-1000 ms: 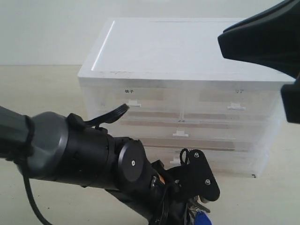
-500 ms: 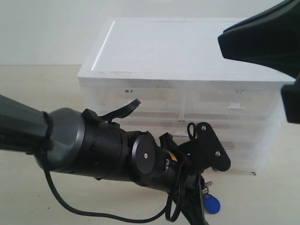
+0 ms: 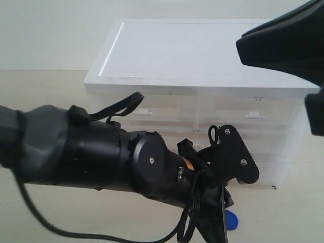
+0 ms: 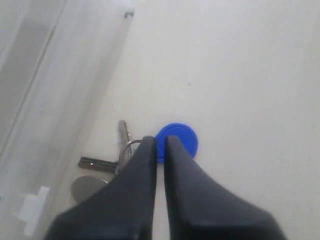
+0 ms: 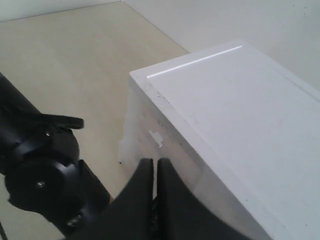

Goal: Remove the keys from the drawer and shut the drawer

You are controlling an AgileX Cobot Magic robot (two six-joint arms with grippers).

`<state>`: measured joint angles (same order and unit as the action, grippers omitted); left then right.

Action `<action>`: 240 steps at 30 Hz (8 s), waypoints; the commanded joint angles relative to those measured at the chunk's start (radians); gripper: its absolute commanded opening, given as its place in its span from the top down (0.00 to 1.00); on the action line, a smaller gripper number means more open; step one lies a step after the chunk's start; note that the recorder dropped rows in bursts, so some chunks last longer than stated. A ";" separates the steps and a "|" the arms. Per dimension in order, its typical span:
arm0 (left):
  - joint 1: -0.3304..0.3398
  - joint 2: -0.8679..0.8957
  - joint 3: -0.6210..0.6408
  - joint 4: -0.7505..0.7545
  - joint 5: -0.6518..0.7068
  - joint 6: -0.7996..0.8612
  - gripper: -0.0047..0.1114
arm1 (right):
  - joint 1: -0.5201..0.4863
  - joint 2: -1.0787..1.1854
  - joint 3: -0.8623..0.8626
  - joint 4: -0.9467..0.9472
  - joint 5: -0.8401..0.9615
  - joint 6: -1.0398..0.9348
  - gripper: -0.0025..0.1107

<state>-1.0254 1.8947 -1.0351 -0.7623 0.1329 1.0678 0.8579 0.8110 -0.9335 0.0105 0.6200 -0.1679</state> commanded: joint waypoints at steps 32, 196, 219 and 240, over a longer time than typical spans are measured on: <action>-0.066 -1.780 0.711 -0.040 -0.246 -0.073 0.92 | 0.000 -0.811 0.250 -0.025 0.047 0.042 0.98; 1.039 -1.895 1.035 0.804 0.163 -1.120 0.92 | -0.869 -0.811 0.933 -0.080 -0.302 0.202 0.98; 1.039 -1.895 1.035 0.804 0.163 -1.120 0.92 | -0.869 -0.811 0.933 -0.073 -0.294 0.213 0.98; 1.039 -1.895 1.035 0.804 0.163 -1.120 0.92 | -0.869 -0.811 0.933 -0.074 -0.296 0.213 0.98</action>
<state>0.0110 0.0031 -0.0040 0.0500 0.2947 -0.0550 -0.0094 0.0053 0.0007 -0.0597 0.3299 0.0443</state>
